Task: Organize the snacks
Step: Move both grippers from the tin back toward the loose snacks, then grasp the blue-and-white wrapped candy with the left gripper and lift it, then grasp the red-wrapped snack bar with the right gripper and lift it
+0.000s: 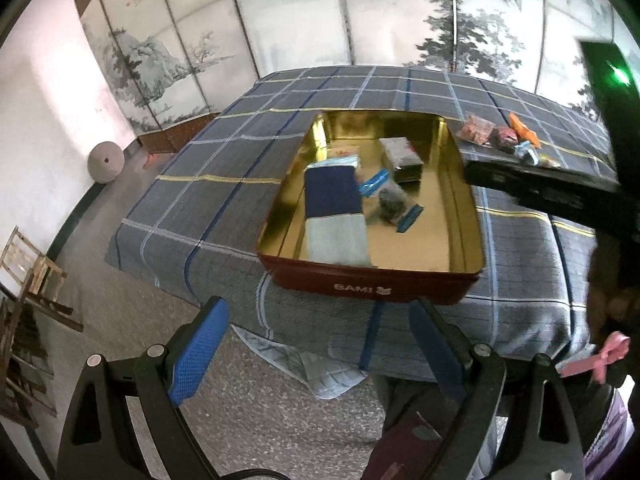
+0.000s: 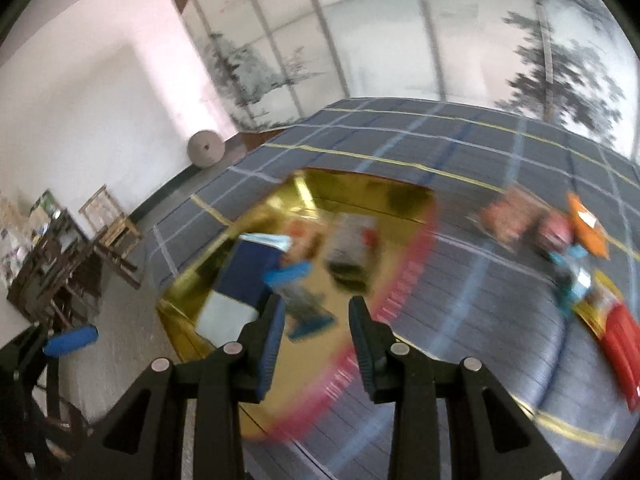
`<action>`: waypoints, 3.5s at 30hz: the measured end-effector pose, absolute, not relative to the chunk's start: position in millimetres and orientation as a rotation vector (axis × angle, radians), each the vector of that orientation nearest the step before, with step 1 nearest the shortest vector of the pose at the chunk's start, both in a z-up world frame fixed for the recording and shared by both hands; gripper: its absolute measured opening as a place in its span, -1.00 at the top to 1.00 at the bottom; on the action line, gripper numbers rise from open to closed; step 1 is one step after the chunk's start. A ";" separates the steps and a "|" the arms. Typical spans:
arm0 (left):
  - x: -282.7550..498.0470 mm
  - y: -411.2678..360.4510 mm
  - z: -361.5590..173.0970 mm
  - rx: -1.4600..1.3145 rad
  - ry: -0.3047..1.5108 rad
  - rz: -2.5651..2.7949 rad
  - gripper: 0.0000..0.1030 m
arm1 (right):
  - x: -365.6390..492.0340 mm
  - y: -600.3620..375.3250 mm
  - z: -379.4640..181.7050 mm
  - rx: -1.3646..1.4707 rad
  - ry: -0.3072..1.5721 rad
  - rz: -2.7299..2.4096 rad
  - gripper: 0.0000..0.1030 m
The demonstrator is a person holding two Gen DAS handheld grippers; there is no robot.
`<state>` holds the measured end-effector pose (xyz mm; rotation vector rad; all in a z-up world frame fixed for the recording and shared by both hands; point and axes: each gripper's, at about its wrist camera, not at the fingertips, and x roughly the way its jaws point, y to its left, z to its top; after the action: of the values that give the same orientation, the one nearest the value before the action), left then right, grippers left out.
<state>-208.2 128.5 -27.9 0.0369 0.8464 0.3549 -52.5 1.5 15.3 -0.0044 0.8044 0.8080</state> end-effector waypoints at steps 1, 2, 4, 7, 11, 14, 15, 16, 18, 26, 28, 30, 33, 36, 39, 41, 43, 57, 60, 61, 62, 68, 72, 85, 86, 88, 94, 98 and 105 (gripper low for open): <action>-207.4 126.5 -27.1 0.043 0.847 0.349 -0.74 | -53.2 -14.4 14.1 0.009 0.804 0.790 0.35; -206.8 123.0 -25.9 0.051 0.847 0.340 -0.75 | -54.1 -32.9 13.5 0.020 0.799 0.764 0.35; -205.1 115.8 -23.5 0.063 0.848 0.317 -0.74 | -55.4 -72.2 12.2 0.038 0.790 0.700 0.34; -198.7 101.9 -19.2 0.091 0.855 0.282 -0.75 | -54.4 -123.0 10.7 0.040 0.779 0.608 0.34; -185.6 79.5 -10.0 0.108 0.866 0.207 -0.75 | -49.3 -194.2 4.1 0.015 0.769 0.447 0.28; -170.5 61.5 -4.2 0.089 0.887 0.133 -0.75 | -42.9 -242.7 -6.1 -0.005 0.770 0.329 0.27; -163.3 55.5 -2.2 0.074 0.898 0.108 -0.74 | -41.1 -257.4 -9.2 -0.009 0.771 0.294 0.27; -158.4 51.8 -1.5 0.061 0.908 0.089 -0.74 | -38.5 -267.7 -11.2 -0.015 0.773 0.266 0.27; -139.3 40.3 1.8 0.021 0.934 0.035 -0.74 | -32.8 -290.8 -17.6 -0.020 0.783 0.214 0.27; -34.5 1.8 -0.9 -0.098 0.990 -0.035 -0.74 | -25.2 -341.8 -34.8 0.063 0.792 0.174 0.27; -5.3 -2.4 -7.8 -0.166 1.018 -0.051 -0.74 | -27.1 -343.1 -33.0 0.070 0.766 0.193 0.23; 23.5 -4.6 -17.3 -0.237 1.044 -0.045 -0.74 | -27.7 -341.9 -35.1 0.071 0.762 0.205 0.22; 52.4 -5.5 -27.4 -0.328 1.063 -0.048 -0.74 | -29.5 -336.2 -34.8 0.046 0.742 0.229 0.22; 71.6 -9.6 -33.9 -0.353 1.066 -0.026 -0.74 | -30.9 -332.9 -34.2 0.034 0.736 0.260 0.22; 86.7 -13.4 -42.5 -0.345 1.088 0.001 -0.74 | -31.8 -336.4 -34.0 0.058 0.731 0.278 0.22; 91.0 -13.9 -47.3 -0.355 1.098 0.013 -0.74 | -33.1 -338.0 -32.8 0.068 0.721 0.288 0.22; 91.8 -13.7 -50.4 -0.355 1.097 0.038 -0.74 | -33.9 -338.1 -32.3 0.071 0.717 0.296 0.21; 106.4 -20.9 -73.4 -0.374 1.140 0.113 -0.11 | -36.7 -338.8 -30.5 0.072 0.708 0.312 0.21; 108.4 -25.1 -73.7 -0.350 1.142 0.137 0.12 | -36.7 -338.7 -30.3 0.074 0.707 0.314 0.21; 107.8 -25.5 -73.3 -0.348 1.132 0.133 0.32 | -36.8 -338.7 -30.1 0.075 0.706 0.315 0.21; 106.6 -26.2 -73.6 -0.342 1.129 0.111 0.37 | -36.8 -338.7 -30.0 0.075 0.706 0.314 0.21; 54.8 -24.2 -59.3 -0.289 1.062 0.139 0.54 | -36.0 -343.1 -28.5 0.101 0.708 0.311 0.21; 14.3 -17.5 -52.7 -0.299 1.054 0.110 0.54 | -31.0 -335.0 -27.6 0.076 0.735 0.363 0.21; -46.6 -20.0 -41.2 -0.279 1.082 0.017 0.53 | 24.5 -239.3 -12.9 -0.202 0.787 0.680 -0.33; -48.4 -20.4 -40.5 -0.278 1.084 0.011 0.53 | 29.6 -231.1 -13.9 -0.240 0.795 0.695 -0.33; -51.8 -20.7 -38.9 -0.280 1.086 0.002 0.53 | 41.0 -218.3 -16.8 -0.284 0.829 0.729 -0.33; -55.6 -23.0 -32.7 -0.268 1.075 -0.014 0.53 | 66.4 -197.7 -31.0 -0.343 0.910 0.759 -0.33; -57.2 -26.2 -30.9 -0.252 1.072 -0.023 0.53 | 72.1 -198.6 -32.9 -0.308 0.936 0.727 0.10; -68.3 -26.9 -28.4 -0.239 1.063 -0.036 0.52 | 29.3 -212.6 -30.6 -0.236 0.930 0.629 0.13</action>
<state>-68.3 -26.9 -28.4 -0.2389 1.0632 -0.0356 29.3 -212.6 -30.6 -0.2359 0.9296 0.6289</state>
